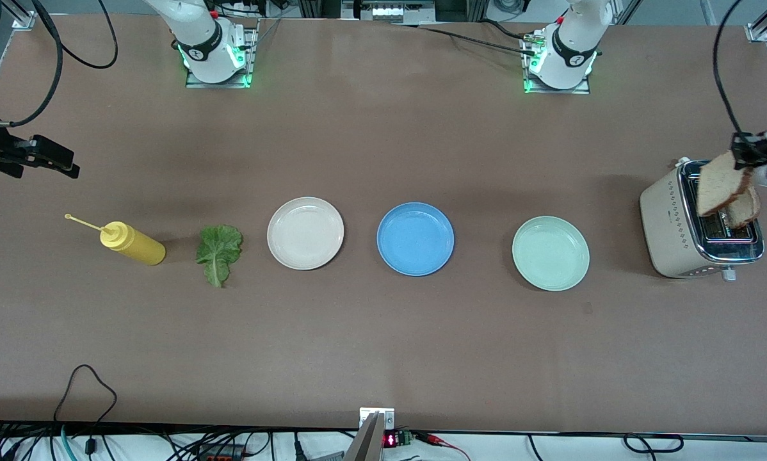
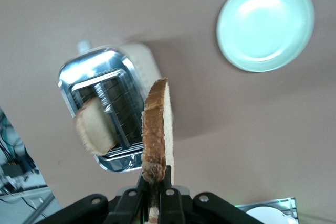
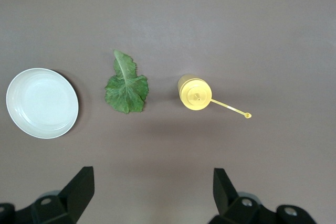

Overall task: Make sandwich in blue plate with both arms
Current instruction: 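Carry the bread onto the blue plate while the right gripper grasps lettuce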

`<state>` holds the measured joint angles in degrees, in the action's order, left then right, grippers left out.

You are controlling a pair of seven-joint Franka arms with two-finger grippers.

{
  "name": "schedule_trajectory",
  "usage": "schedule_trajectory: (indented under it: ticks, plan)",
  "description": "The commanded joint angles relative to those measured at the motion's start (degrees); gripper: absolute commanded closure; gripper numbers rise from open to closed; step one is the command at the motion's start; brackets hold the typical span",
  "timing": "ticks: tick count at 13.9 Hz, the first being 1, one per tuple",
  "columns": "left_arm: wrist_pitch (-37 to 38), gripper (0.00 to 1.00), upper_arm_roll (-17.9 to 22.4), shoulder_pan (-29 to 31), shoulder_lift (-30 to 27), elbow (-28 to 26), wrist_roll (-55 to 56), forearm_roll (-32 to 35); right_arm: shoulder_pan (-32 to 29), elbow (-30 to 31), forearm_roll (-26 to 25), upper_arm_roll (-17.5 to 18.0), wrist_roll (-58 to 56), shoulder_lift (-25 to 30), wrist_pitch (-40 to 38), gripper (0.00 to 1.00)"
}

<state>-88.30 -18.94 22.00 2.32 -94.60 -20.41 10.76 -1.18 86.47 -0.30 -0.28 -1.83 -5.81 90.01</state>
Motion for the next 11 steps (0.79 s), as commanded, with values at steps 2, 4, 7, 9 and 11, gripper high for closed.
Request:
schedule_trajectory:
  ticks: [2,4,7,9,11]
  plan:
    - [1.4,0.99,-6.5,-0.3,4.9,1.8,3.9,-6.2,2.1,-1.1,0.0,0.1,-0.5,-4.1,-0.2,0.00]
    - [1.5,0.99,-7.8,-2.5,8.0,1.8,7.6,-10.5,5.0,-1.2,-0.1,0.0,-0.2,-7.5,0.4,0.00]
    - [1.4,0.99,-8.0,-9.3,9.9,2.0,16.4,-15.9,7.3,-1.2,-0.3,0.0,-0.3,-13.1,3.4,0.00]
    - [1.3,0.99,-8.0,-13.5,12.1,2.8,20.3,-21.5,7.8,-1.1,-1.9,0.0,-0.2,-16.4,5.5,0.00]
    - [0.8,0.99,-8.0,-16.3,15.6,4.8,21.2,-25.3,8.0,-1.1,-2.4,0.0,-0.7,-19.9,7.7,0.00]
